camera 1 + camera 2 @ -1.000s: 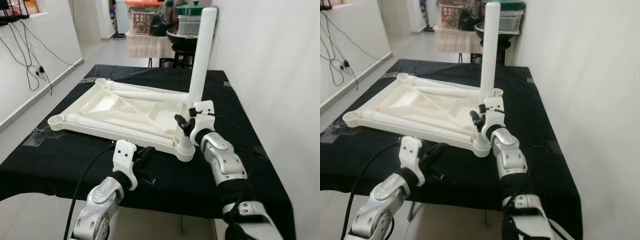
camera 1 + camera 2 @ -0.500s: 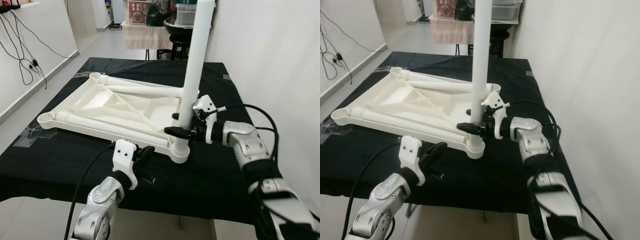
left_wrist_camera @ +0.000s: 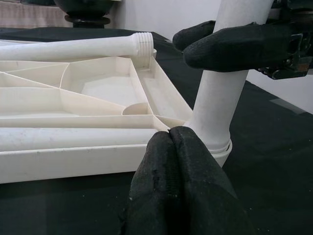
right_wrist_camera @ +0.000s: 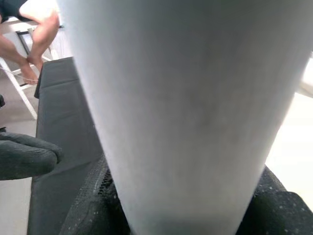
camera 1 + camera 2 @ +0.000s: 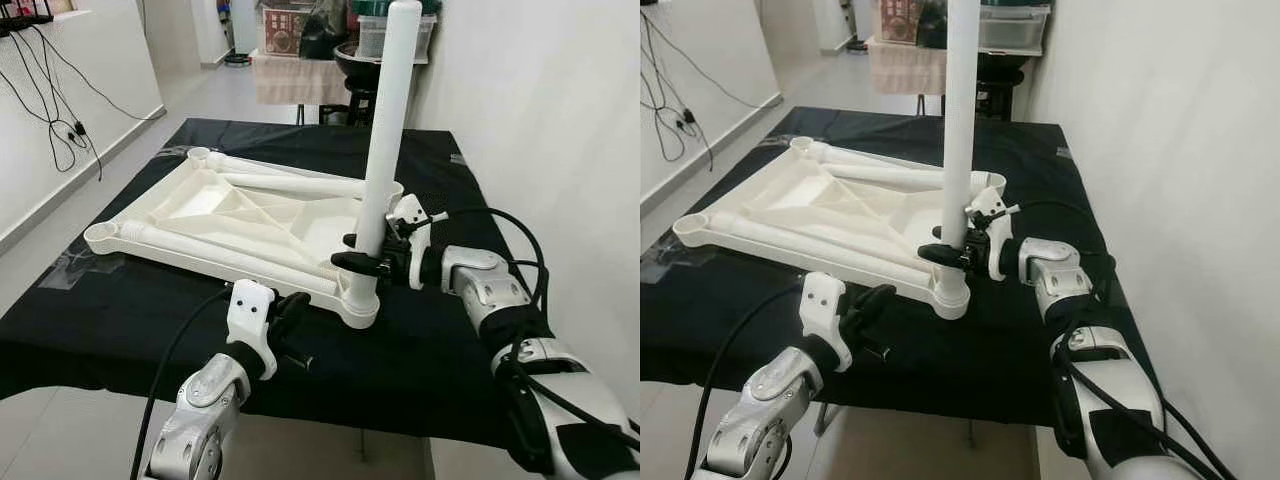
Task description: Building children table
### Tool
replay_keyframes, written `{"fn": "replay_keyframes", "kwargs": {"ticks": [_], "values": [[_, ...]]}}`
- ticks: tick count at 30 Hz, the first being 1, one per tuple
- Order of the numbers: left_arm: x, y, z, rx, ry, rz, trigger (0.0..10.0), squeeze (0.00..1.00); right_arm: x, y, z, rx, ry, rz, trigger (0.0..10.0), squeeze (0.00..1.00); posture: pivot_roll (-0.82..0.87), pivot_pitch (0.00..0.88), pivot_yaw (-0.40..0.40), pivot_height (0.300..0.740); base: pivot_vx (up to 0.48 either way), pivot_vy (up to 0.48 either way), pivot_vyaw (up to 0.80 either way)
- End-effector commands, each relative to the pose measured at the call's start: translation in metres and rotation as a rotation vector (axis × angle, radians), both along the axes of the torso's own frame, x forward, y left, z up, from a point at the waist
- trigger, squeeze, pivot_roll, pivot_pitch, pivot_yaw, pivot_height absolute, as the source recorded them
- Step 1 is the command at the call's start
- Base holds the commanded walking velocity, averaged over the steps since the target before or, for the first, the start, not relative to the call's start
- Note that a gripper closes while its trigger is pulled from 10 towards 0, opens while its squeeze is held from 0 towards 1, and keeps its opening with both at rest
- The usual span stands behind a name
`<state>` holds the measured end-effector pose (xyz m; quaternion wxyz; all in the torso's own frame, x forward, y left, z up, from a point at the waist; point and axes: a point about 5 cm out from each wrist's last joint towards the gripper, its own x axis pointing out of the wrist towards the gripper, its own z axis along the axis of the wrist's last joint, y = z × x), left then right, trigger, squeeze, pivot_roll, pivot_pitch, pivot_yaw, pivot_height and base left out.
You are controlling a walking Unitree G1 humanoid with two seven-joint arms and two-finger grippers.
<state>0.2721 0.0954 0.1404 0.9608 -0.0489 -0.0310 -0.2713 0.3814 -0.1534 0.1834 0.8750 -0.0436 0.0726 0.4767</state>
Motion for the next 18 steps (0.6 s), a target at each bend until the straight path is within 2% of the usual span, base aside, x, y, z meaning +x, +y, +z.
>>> {"fn": "replay_keyframes", "kwargs": {"ticks": [1, 4, 5, 6, 7, 8, 9, 10, 11, 13, 15, 18], "values": [[-0.002, 0.0, -0.004, -0.002, 0.013, 0.003, 10.0, 0.0, -0.007, -0.007, -0.029, -0.006, 0.093, -0.075, 0.0, 0.0, 0.0, 0.024, -0.065, 0.74, 0.0, 0.0, 0.0], [-0.002, 0.0, -0.004, -0.003, 0.013, 0.003, 10.0, 0.0, -0.01, -0.011, -0.037, -0.007, 0.108, -0.12, 0.0, 0.0, -0.01, 0.024, -0.067, 0.74, 0.0, 0.0, 0.0], [-0.003, 0.001, -0.004, -0.004, 0.014, 0.005, 10.0, 0.0, -0.014, -0.011, -0.05, -0.034, 0.137, -0.185, 0.0, 0.0, -0.01, 0.023, -0.068, 0.74, 0.0, 0.0, 0.0], [-0.003, 0.002, -0.005, -0.002, 0.015, 0.005, 10.0, 0.0, -0.016, -0.016, -0.069, -0.091, 0.178, -0.54, 0.0, 0.0, -0.01, 0.024, -0.061, 0.74, 0.0, 0.0, 0.0], [-0.003, 0.002, -0.005, -0.002, 0.015, 0.005, 10.0, 0.0, -0.016, -0.016, -0.069, -0.091, 0.178, -0.54, 0.0, 0.0, -0.01, 0.024, -0.061, 0.74, 0.0, 0.0, 0.0], [-0.003, 0.003, -0.005, 0.0, 0.016, 0.005, 10.0, 0.0, -0.022, -0.024, -0.082, -0.153, 0.209, -0.813, 0.0, 0.0, -0.01, 0.025, -0.056, 0.74, 0.0, 0.0, 0.0], [-0.003, 0.003, -0.005, 0.0, 0.016, 0.005, 10.0, 0.0, -0.022, -0.024, -0.082, -0.153, 0.209, -0.813, 0.0, 0.0, -0.01, 0.025, -0.056, 0.74, 0.0, 0.0, 0.0], [-0.003, 0.004, -0.006, 0.003, 0.02, 0.001, 10.0, 0.0, -0.034, -0.018, -0.08, -0.122, 0.213, -0.937, 0.0, 0.0, -0.02, 0.019, -0.041, 0.74, 0.0, 0.0, 0.0], [-0.003, 0.004, -0.006, 0.003, 0.02, 0.001, 10.0, 0.0, -0.034, -0.018, -0.08, -0.122, 0.213, -0.937, 0.0, 0.0, -0.02, 0.019, -0.041, 0.74, 0.0, 0.0, 0.0], [-0.001, 0.004, -0.008, 0.008, 0.027, -0.006, 10.0, 0.0, -0.04, -0.01, -0.069, -0.089, 0.147, -0.933, 0.0, 0.0, -0.03, 0.0, -0.036, 0.74, 0.0, 0.0, 0.0], [-0.001, 0.004, -0.008, 0.008, 0.027, -0.006, 10.0, 0.0, -0.04, -0.01, -0.069, -0.089, 0.147, -0.933, 0.0, 0.0, -0.03, 0.0, -0.036, 0.74, 0.0, 0.0, 0.0], [0.0, 0.004, -0.008, 0.011, 0.023, 0.001, 10.0, 0.0, -0.03, -0.005, -0.064, -0.089, 0.104, -0.938, 0.0, 0.0, -0.02, 0.0, -0.048, 0.74, 0.0, 0.0, 0.0]]}}
